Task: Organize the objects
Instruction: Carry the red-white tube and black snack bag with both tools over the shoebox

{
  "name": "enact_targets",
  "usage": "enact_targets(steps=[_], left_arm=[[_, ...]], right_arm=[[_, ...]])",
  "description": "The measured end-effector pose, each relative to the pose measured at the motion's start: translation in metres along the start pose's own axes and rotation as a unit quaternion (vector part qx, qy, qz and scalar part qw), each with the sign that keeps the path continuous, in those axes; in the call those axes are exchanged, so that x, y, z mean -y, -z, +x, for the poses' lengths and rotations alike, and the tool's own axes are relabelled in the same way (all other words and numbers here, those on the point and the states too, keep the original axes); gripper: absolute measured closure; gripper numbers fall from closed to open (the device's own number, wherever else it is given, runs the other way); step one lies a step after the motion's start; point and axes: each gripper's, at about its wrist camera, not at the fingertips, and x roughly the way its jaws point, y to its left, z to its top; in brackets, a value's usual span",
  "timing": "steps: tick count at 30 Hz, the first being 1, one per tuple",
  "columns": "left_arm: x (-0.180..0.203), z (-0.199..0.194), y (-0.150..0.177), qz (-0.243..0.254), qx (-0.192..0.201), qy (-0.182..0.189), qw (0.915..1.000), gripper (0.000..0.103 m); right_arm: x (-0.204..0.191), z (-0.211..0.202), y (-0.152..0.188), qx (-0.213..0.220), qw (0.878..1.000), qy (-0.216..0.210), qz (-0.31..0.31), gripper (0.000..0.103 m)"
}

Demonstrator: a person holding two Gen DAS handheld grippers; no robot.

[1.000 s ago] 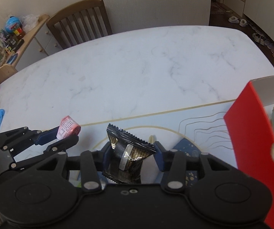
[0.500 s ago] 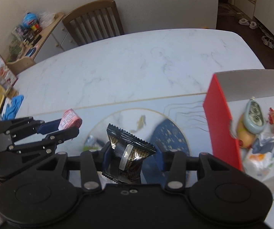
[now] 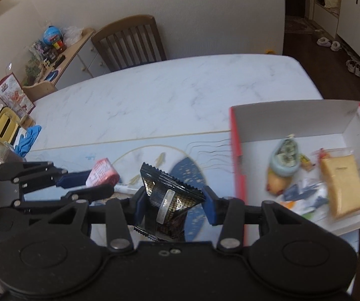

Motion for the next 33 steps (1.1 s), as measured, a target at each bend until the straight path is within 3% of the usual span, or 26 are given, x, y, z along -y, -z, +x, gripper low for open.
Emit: enact_targets(steps=[17, 33], left_arm=[[0.118, 0.061, -0.049, 0.046, -0.011, 0.001, 0.9989, 0.081], [0.183, 0.153, -0.074, 0.078, -0.067, -0.013, 0.9947, 0.081]], right_arm=[[0.143, -0.041, -0.002, 0.042, 0.998, 0.03, 0.047, 0.058], [0.229, -0.016, -0.006, 0.03, 0.994, 0.061, 0.083, 0.058]])
